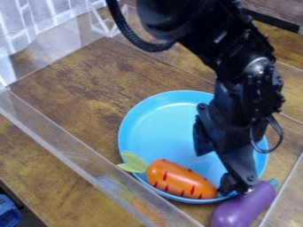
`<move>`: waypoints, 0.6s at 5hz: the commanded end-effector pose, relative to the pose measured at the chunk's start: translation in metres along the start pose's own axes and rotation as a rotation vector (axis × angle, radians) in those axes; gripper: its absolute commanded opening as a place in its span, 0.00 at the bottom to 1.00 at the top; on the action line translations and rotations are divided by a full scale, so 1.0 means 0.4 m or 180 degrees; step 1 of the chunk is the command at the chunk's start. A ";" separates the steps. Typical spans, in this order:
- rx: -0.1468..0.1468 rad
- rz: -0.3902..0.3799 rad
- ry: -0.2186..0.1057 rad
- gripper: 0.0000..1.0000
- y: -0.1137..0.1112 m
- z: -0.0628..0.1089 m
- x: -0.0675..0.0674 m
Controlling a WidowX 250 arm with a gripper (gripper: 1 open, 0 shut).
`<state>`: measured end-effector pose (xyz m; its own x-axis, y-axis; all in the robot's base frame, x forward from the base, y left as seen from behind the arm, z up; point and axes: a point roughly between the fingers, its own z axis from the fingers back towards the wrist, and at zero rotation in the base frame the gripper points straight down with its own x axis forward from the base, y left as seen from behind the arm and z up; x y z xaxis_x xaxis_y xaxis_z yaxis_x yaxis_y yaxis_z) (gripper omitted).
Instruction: Put the purple eggplant on the blue tray
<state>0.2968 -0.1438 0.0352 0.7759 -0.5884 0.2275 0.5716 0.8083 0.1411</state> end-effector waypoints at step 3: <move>0.0000 -0.0073 -0.0139 1.00 -0.008 0.031 0.032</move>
<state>0.2968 -0.1433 0.0358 0.7740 -0.5936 0.2204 0.5767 0.8046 0.1417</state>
